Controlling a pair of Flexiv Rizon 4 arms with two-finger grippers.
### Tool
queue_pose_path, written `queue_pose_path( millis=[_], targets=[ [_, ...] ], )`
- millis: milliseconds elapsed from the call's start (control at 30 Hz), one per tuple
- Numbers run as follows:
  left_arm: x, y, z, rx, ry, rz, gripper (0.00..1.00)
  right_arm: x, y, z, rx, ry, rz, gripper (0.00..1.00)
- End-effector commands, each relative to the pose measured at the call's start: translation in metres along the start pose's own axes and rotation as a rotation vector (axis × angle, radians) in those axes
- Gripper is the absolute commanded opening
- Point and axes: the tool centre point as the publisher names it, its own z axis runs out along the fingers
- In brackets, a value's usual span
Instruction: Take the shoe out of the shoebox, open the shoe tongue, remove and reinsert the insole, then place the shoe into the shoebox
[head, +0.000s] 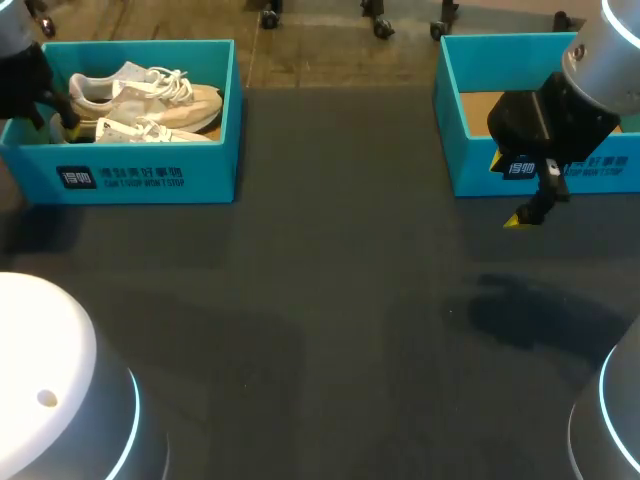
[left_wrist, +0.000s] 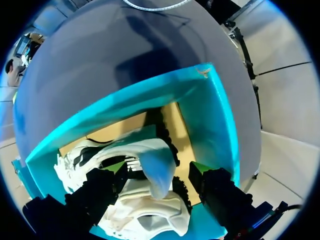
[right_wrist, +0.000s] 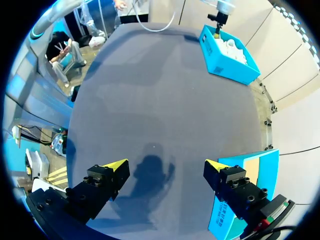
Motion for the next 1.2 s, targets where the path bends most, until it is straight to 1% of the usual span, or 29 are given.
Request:
queue_pose_path(
  millis=[33,167,233,300,500,667,833,867,900,933,1000,1033,1067,1133,1167,1200],
  targets=[
    [-0.001,0.005,0.010,0.008,0.009,-0.008,0.80,0.000,0.000,0.001,0.001,0.000,0.001,1.00],
    [0.001,0.004,0.014,0.006,0.014,-0.011,0.80,0.000,0.000,0.001,0.001,0.000,0.001,1.00],
    [0.002,0.003,0.017,0.002,0.016,-0.013,0.78,0.000,0.000,0.001,0.001,0.000,0.001,1.00],
    [0.004,0.004,0.021,0.004,0.021,-0.020,0.76,0.000,0.000,0.001,0.001,0.000,0.001,1.00],
    [0.005,0.008,0.027,0.009,0.027,-0.044,0.76,0.000,0.000,0.001,0.001,0.000,0.001,1.00],
    [0.005,0.013,0.032,0.033,0.032,-0.074,0.77,0.000,0.000,0.001,0.001,0.000,0.001,1.00],
    [0.005,0.013,0.039,0.045,0.040,-0.078,0.73,0.000,0.000,0.001,0.001,0.000,0.001,1.00],
    [0.005,0.013,0.040,0.047,0.041,-0.078,0.71,0.000,0.000,0.001,0.001,0.000,0.001,1.00],
    [0.005,0.012,0.040,0.053,0.042,-0.080,0.65,0.000,0.000,0.001,0.001,0.000,0.001,1.00],
    [0.005,0.012,0.041,0.058,0.043,-0.082,0.49,0.000,0.000,0.001,0.001,0.000,0.001,1.00],
    [0.006,0.012,0.042,0.064,0.043,-0.084,0.46,0.000,0.000,0.001,0.001,0.000,0.001,1.00],
    [0.008,0.011,0.042,0.066,0.043,-0.083,0.41,0.000,0.000,0.001,0.001,0.000,0.001,1.00],
    [0.008,0.010,0.042,0.067,0.044,-0.083,0.40,0.000,0.000,0.001,0.001,0.000,0.001,1.00],
    [0.010,0.008,0.040,0.071,0.044,-0.081,0.24,0.000,0.000,0.001,0.001,0.000,0.001,1.00],
    [0.011,0.006,0.039,0.071,0.043,-0.080,0.14,0.000,0.000,0.001,0.001,0.000,0.001,1.00],
    [0.011,0.006,0.039,0.071,0.043,-0.080,0.14,0.000,0.000,0.001,0.001,0.000,0.001,1.00]
  ],
)
